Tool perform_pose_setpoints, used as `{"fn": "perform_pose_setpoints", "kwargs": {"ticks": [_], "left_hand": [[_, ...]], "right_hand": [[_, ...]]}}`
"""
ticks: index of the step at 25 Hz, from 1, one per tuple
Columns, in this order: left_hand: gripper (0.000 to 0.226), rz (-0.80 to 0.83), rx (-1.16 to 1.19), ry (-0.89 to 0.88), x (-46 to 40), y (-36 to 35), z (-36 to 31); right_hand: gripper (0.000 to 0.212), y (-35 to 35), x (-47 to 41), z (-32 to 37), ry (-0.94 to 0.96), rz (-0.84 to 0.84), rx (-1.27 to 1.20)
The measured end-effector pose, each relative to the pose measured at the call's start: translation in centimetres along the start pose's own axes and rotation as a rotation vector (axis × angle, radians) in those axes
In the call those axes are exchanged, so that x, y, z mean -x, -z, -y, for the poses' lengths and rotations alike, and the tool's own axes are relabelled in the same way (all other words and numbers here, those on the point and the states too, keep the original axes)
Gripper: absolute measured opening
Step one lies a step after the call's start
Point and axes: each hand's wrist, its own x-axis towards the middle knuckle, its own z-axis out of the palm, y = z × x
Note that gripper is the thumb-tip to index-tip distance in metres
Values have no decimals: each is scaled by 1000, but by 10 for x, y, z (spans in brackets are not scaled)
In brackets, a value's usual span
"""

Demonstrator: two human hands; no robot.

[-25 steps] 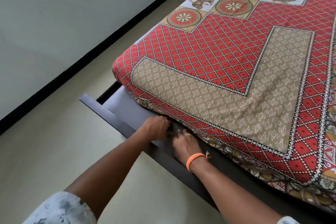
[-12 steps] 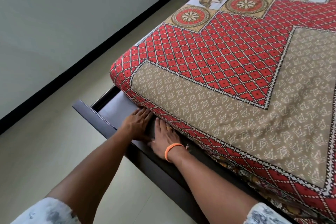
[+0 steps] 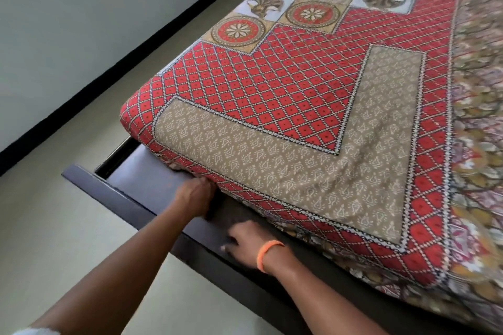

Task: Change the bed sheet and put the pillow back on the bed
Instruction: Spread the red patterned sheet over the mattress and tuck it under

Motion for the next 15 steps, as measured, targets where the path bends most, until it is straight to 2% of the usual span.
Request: {"fn": "perform_pose_setpoints", "kwargs": {"ticks": [2, 4, 7, 9, 13, 15], "left_hand": [[24, -70, 76, -89, 16, 13, -43], [25, -122, 102, -194, 33, 40, -90], [26, -245, 125, -383, 62, 85, -160], [28, -325, 159, -498, 73, 109, -199], [22, -442, 277, -793, 74, 132, -271], [35, -561, 240, -942, 71, 131, -308]], "right_hand": [[31, 1, 44, -26, -75, -108, -144], [32, 10, 90, -55, -152, -225, -174], [45, 38, 160, -90, -202, -282, -279], [43, 58, 205, -105, -262, -312, -391], [38, 70, 281, -121, -360, -373, -363], [25, 70, 314, -135, -492, -505, -333]]}}
